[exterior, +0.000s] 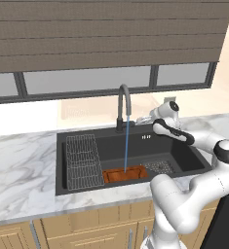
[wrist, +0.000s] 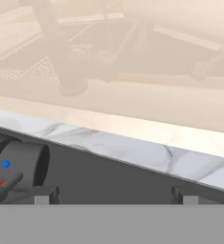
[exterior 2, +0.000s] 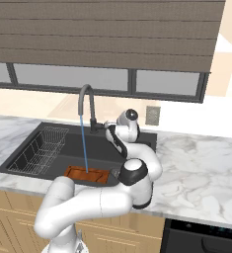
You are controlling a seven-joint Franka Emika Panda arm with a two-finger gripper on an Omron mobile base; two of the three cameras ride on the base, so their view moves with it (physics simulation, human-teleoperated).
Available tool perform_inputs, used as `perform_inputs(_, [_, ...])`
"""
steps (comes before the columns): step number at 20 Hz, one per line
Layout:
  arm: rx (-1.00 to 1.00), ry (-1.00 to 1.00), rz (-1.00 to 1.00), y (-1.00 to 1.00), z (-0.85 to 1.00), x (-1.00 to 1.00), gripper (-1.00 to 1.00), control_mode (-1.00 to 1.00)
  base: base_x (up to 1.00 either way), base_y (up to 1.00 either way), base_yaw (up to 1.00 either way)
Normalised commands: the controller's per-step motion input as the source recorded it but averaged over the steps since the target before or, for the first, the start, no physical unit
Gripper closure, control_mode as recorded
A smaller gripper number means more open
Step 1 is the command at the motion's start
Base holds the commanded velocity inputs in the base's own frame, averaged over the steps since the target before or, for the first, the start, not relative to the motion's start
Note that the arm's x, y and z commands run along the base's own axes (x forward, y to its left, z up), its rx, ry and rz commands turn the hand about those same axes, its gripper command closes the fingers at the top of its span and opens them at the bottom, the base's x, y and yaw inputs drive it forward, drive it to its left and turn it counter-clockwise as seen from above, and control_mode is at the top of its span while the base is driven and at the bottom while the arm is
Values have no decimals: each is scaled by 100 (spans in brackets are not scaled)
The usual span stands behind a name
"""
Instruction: Turn on the sink faucet with hot water and rinse the cutting board for ten seconds, then turn off the faucet. Push the cutting board to reach the water if necessary.
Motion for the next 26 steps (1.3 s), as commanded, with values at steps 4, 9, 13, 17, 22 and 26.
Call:
perform_inputs(4, [0, 0, 0, 33, -8, 0, -100, -100, 0, 0, 0])
perform_inputs(9, [-2, 0, 0, 42, -15, 0, -100, -100, 0, 0, 0])
perform_inputs(13, [-3, 1, 0, 45, -24, 0, -100, -100, 0, 0, 0])
perform_inputs(17, [-2, 3, 0, 50, -24, 0, -100, -100, 0, 0, 0])
perform_inputs(22, [-1, 5, 0, 54, -29, 0, -100, -100, 0, 0, 0])
perform_inputs(26, [-2, 5, 0, 59, -33, 0, -100, -100, 0, 0, 0])
